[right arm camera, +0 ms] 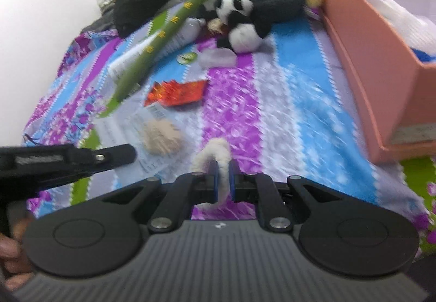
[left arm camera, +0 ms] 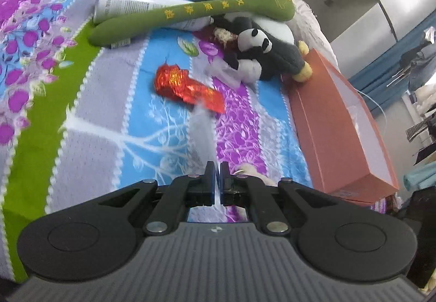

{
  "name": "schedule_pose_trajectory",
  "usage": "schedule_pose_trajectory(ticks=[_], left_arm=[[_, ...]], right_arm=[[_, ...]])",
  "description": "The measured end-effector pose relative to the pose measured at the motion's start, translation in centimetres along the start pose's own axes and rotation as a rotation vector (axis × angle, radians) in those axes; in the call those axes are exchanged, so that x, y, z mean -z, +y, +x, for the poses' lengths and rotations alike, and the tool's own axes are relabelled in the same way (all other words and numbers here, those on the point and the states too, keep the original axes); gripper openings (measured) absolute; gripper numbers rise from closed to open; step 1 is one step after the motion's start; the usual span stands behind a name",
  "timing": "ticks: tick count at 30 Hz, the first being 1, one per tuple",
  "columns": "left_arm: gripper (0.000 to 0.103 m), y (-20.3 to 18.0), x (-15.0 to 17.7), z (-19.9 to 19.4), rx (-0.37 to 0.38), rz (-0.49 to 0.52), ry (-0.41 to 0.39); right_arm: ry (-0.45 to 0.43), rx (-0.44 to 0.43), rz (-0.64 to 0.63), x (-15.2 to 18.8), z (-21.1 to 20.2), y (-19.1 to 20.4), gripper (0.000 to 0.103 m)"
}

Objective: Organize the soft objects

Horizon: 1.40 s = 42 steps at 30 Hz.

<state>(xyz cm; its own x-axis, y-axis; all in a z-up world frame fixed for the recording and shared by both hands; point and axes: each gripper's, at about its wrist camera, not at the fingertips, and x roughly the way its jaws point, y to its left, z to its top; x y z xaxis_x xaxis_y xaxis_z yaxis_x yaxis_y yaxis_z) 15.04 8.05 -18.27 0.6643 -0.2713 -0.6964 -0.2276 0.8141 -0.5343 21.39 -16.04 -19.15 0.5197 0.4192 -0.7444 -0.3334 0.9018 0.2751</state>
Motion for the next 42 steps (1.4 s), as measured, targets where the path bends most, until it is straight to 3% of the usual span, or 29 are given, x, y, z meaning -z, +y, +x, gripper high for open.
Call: schedule_pose_trajectory(ticks=[4, 8, 9, 11, 12, 13, 18, 27, 34, 39, 42], left_arm=[[0.004, 0.0, 0.7, 0.1, -0.001, -0.007, 0.035], [0.006, 0.2, 0.8, 0.2, -0.073, 0.036, 0.036], [0.013, 0.2, 0.9, 0.3, -0.086, 0.053, 0.058], [0.039, 0.3, 1.1, 0.3, -0.101, 0.085, 0.084], [0.062, 0.5, 1.2, 0.1, -0.116, 0.101, 0.087], [0.068, 0.4, 1.5, -0.1, -0.134, 0.128, 0.088], [0.072, 0.3, 1.9, -0.8, -0.173, 0.197, 0.068], [0.076, -1.4, 0.3, -0.3, -0.224, 0.322, 0.001], [0.076, -2.1, -0.3, 2.1, -0.224, 0.385, 0.013], [0.077, -2.4, -0.5, 3.6, -0.231, 0.416, 0.031], [0.077, -2.6, -0.3, 4.4, -0.244, 0.446, 0.041]], right_arm=[[-0.007, 0.026, 0.015, 0.3, -0.3, -1.1, 0.013], [-0.014, 0.026, 0.045, 0.2, -0.4, -1.7, 0.016], [-0.016, 0.029, 0.048, 0.2, -0.5, -1.7, 0.017], [-0.025, 0.033, 0.043, 0.2, -0.6, -1.6, 0.03], [-0.032, 0.023, 0.042, 0.2, -0.7, -1.6, 0.031], [-0.034, 0.017, 0.039, 0.2, -0.8, -1.5, 0.032], [-0.04, 0.013, -0.025, 0.3, -0.5, -0.5, 0.046], [-0.072, 0.038, -0.235, 0.5, 0.3, 2.0, 0.047], [-0.059, 0.044, -0.341, 1.1, 2.0, 3.2, 0.046], [-0.048, 0.087, -0.403, 1.7, 3.4, 3.4, 0.044], [-0.047, 0.072, -0.412, 1.7, 3.6, 3.4, 0.028]])
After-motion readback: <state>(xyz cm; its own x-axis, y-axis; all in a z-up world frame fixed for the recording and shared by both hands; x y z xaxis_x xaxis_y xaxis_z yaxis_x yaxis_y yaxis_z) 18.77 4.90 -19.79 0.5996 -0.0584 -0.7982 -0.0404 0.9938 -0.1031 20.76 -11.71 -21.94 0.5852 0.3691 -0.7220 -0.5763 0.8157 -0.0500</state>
